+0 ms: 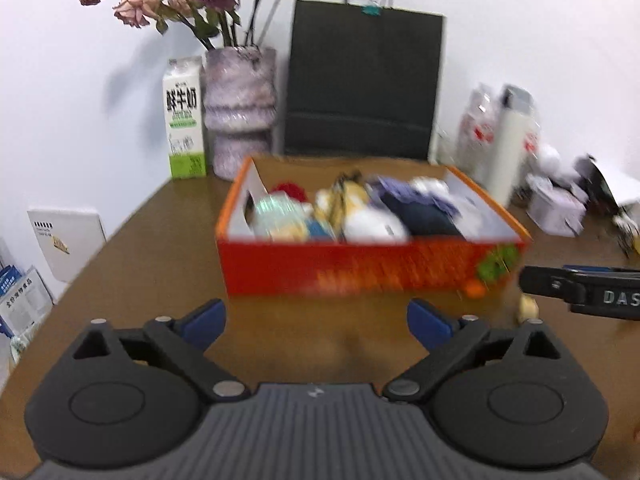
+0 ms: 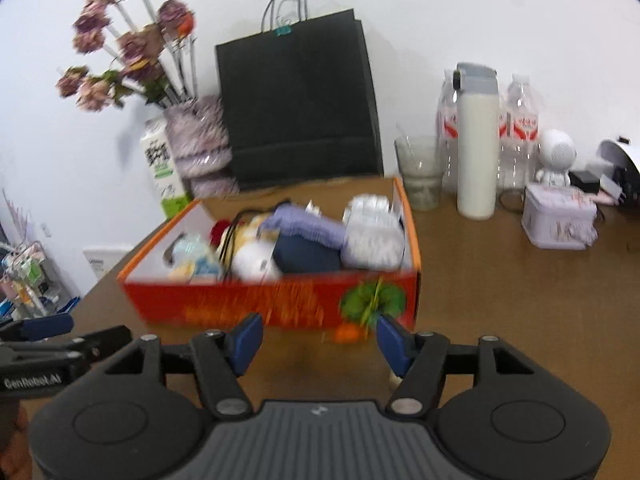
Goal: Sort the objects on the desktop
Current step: 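Move both tools back down toward the cream block and orange leaf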
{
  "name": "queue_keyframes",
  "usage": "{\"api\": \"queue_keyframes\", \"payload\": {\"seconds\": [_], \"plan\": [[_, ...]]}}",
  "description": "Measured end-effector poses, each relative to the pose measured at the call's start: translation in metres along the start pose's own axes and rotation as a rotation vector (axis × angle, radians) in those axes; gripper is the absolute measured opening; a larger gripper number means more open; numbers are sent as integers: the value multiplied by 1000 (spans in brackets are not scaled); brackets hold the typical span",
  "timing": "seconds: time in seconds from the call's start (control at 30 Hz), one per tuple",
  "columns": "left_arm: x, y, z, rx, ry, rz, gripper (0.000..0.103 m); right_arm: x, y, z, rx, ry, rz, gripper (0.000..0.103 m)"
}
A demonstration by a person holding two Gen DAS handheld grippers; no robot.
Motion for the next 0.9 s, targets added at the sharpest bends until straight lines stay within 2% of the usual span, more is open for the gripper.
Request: {"api": "queue_keyframes", "payload": {"seconds": [0.2, 0.3, 0.43, 0.53, 0.63, 0.9], "plan": [[-53, -16, 37, 11, 10, -39, 101, -64, 10, 37, -21, 24, 53, 63], [-75, -20, 57, 17, 1, -67, 103, -93, 17, 58, -14, 30, 95, 76], [-91, -23, 75, 61, -3, -149, 103, -122, 22, 82, -41, 36, 165, 77], [-103, -20, 90, 37, 8, -102, 103, -136, 25, 106, -23, 26, 141, 77], [-113, -20, 100, -30, 37, -36, 103, -146, 29, 124, -24, 6, 150, 78], [-119, -26, 107, -43, 41, -68, 103, -147, 19, 131, -53, 15, 142, 77]]}}
Point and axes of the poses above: each gripper's, at about its wrist camera, not at the fingertips, and z roughly against the way its jaws point, y to its left, x to its top, the point moved 5 cm from there along -z, roughly the way its jaws point, and after that the axes turned 3 degrees about -z, right-handed, at the moved point
